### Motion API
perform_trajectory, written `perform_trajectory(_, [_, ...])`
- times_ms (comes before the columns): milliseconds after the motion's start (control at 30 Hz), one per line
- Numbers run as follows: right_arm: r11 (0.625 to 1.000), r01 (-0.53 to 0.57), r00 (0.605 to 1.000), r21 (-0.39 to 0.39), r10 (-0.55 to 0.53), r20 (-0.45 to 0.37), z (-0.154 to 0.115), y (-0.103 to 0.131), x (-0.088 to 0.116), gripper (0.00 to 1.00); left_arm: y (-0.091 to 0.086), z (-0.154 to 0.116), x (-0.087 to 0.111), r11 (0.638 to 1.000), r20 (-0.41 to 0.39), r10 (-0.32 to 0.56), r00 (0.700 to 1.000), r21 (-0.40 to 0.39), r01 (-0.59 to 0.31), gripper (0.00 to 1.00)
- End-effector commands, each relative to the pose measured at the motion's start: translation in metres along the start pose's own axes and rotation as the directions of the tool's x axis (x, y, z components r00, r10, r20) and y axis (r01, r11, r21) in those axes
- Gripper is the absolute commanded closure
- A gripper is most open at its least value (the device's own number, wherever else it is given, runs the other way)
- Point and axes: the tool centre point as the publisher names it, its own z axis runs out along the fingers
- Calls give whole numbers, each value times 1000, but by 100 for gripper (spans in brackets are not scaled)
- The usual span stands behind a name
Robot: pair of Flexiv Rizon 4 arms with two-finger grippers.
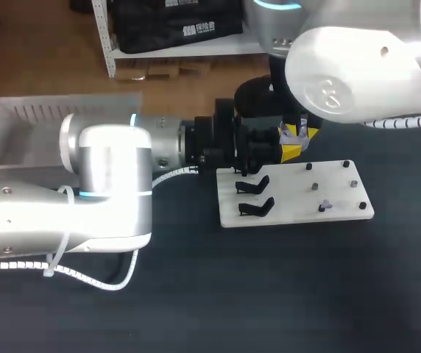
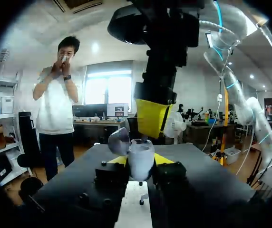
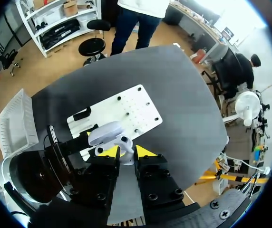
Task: Pick up each earbud case from the left stands, insert the matching earbuds, close the lid, and place the case in the box.
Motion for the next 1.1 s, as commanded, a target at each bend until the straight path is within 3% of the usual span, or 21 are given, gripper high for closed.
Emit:
perform_trajectory(33, [1000,-1,1000,0,1,-3,2,2,-2,100,-1,0,2,1000,8,5,1000,-6,-5,100])
perform_trajectory(1100, [1000,-6,1000,-2,6,-2,2,8,-8,100,-1,0,2,1000,8,5,1000,-6,-5,100])
